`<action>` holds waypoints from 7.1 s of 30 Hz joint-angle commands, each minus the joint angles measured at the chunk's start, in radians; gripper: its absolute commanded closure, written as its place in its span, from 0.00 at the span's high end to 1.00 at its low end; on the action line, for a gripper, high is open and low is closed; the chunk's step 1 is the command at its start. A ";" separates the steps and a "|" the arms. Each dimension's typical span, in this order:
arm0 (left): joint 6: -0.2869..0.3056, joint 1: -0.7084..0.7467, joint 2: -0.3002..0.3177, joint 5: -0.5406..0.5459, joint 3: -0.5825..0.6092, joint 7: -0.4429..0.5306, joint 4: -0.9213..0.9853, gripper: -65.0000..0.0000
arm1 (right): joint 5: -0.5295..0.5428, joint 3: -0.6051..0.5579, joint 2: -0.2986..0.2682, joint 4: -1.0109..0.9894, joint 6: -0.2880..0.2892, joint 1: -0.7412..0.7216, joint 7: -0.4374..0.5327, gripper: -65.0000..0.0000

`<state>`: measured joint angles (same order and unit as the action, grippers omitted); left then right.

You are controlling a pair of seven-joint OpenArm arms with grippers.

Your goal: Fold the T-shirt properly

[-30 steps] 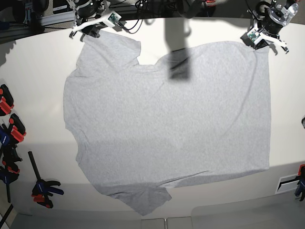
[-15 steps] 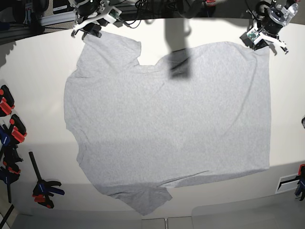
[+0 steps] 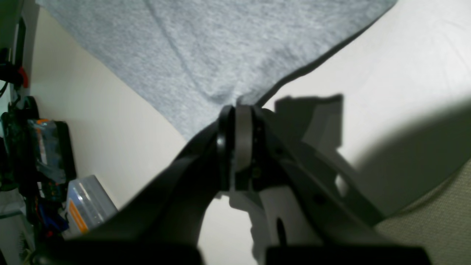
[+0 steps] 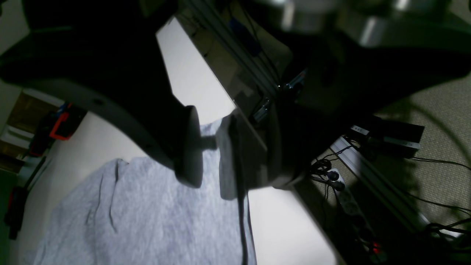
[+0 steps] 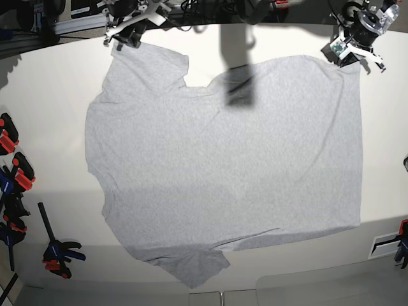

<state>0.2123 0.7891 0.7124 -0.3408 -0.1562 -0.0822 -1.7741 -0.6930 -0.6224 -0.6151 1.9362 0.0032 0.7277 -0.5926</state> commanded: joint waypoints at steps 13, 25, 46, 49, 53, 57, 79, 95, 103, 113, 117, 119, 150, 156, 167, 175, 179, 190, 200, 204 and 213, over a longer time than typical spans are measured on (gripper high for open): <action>-0.016 0.006 0.017 0.002 -0.008 0.013 -0.014 0.00 | 0.043 -0.048 0.000 0.068 0.011 0.001 0.035 0.46; -0.016 0.006 0.017 0.002 -0.008 0.012 -0.014 0.00 | 0.155 0.120 0.000 0.043 0.016 0.001 0.029 0.46; -0.016 0.005 0.017 0.002 -0.008 0.034 -0.014 0.00 | 0.073 0.200 0.000 -0.116 0.026 -0.002 0.016 0.46; -0.016 0.005 0.017 0.002 -0.008 0.035 -0.014 0.00 | 0.071 0.200 0.000 -0.126 0.027 -0.005 0.037 0.42; -0.016 0.006 0.017 0.002 -0.008 0.034 -0.014 0.00 | 0.012 0.200 -0.001 -0.171 0.027 -0.012 0.027 0.42; -0.016 0.006 0.017 0.002 -0.008 0.034 -0.014 0.00 | -0.069 0.190 -0.053 -0.194 0.027 -0.012 0.016 0.42; -0.016 0.006 0.016 0.002 -0.008 0.034 -0.014 0.00 | -0.011 0.189 -0.142 -0.194 0.133 -0.019 0.141 0.42; -0.016 0.006 0.016 0.002 -0.008 0.034 -0.014 0.00 | -0.006 -0.056 -0.088 -0.274 0.170 -0.200 0.136 0.42; -0.016 0.006 0.016 0.002 -0.008 0.034 -0.014 0.00 | -0.015 -0.171 -0.009 -0.438 0.156 -0.300 0.042 0.42; -0.016 0.006 0.016 0.002 -0.008 0.034 -0.014 0.00 | -0.048 -0.276 -0.019 -0.425 0.048 -0.297 -0.002 0.27; -0.016 0.006 0.016 0.002 -0.008 0.034 -0.014 0.00 | -0.048 -0.282 -0.020 -0.397 0.048 -0.294 -0.019 0.00; -0.016 0.006 0.016 0.002 -0.008 0.034 -0.014 0.00 | -0.048 -0.282 -0.023 -0.378 0.048 -0.291 -0.026 0.00; -0.016 0.018 0.017 0.002 -0.008 0.029 -0.028 0.00 | -0.011 -0.269 -0.201 -0.022 -0.089 -0.055 -0.203 0.00; -0.016 0.046 0.017 0.002 -0.008 -0.067 -0.127 0.00 | -0.010 -0.196 -0.211 -0.022 -0.093 -0.043 -0.220 0.00; -0.016 0.080 0.017 0.002 -0.008 -0.285 -0.259 0.00 | -0.015 -0.192 -0.214 0.049 -0.092 0.031 -0.212 0.00; -0.018 0.081 0.017 0.001 -0.008 -0.294 -0.268 0.00 | -0.027 -0.146 -0.213 0.185 -0.094 0.037 -0.214 0.00; -0.018 0.085 0.017 0.001 -0.008 -0.348 -0.268 0.00 | -0.004 -0.068 -0.217 0.191 -0.085 0.047 -0.229 0.00; -0.119 0.095 0.017 -0.130 -0.008 -0.439 -0.268 0.00 | -0.011 0.063 -0.329 0.191 -0.086 0.177 -0.229 0.00; -0.119 0.165 0.018 -0.135 -0.008 -0.459 -0.274 0.00 | -0.010 0.079 -0.333 0.259 -0.085 0.209 -0.230 0.00; -0.119 0.214 0.018 -0.208 -0.008 -0.467 -0.294 0.00 | -0.010 0.079 -0.333 0.314 -0.085 0.229 -0.225 0.00; -0.146 0.206 0.032 -0.272 -0.008 -0.471 -0.299 0.00 | -0.010 0.079 -0.332 0.325 -0.085 0.229 -0.217 0.00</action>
<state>0.0898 0.9863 0.7296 -0.5968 -0.1562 -0.5510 -2.0590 -0.6834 -0.5468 -0.9367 2.2410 -0.0746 0.9474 -0.8165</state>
